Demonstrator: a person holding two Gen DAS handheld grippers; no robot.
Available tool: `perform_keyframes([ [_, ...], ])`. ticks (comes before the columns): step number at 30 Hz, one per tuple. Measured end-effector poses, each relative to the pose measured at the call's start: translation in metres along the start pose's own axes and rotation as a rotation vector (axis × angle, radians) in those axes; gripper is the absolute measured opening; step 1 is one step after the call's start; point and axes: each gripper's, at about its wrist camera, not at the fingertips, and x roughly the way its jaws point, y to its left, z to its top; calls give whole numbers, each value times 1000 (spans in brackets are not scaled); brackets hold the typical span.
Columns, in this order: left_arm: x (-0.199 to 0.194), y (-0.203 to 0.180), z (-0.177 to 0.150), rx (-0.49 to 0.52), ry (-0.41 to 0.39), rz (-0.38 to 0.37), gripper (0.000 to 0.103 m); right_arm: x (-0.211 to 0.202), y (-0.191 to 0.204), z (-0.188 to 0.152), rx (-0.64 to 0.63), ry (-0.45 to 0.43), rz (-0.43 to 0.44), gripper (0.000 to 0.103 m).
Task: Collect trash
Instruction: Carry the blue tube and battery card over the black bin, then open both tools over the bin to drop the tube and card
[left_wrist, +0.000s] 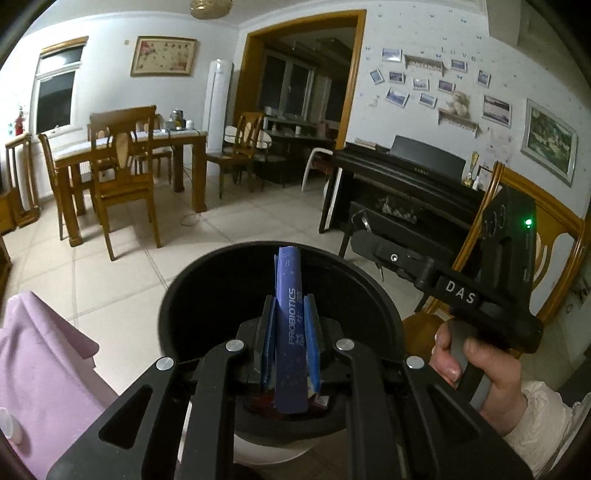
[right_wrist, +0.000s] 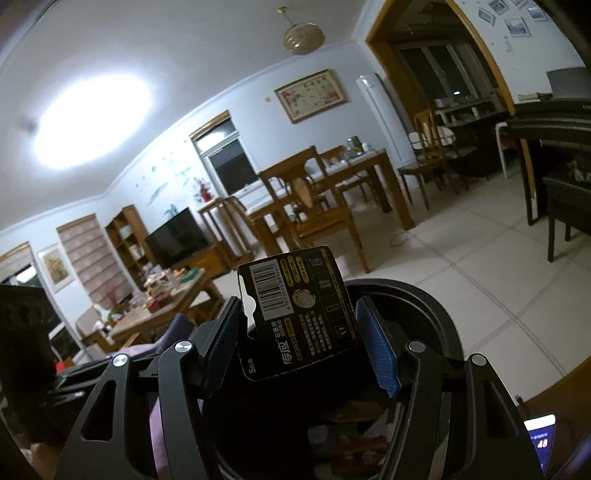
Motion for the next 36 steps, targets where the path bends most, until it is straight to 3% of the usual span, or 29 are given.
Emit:
perform_keyframes([
  [15,14,-10,-3,6,23,-3,16,11,-4,-12,3,-3,-11,65],
  [20,16,-13,-2,21,32,7,20,11,-1,-10,-5,-5,3,72],
  [22,15,-13,-3,24,36,11,36,9,8,-8,-10,-12,3,81],
  [24,10,-13,-3,20,10,30,85,8,11,-6,-8,-30,5,90],
  [25,6,-14,-3,20,-13,44,91,6,10,-5,-6,-42,5,94],
  [36,-23,-5,-1,36,-50,90,97,7,15,-7,-5,-38,9,97],
])
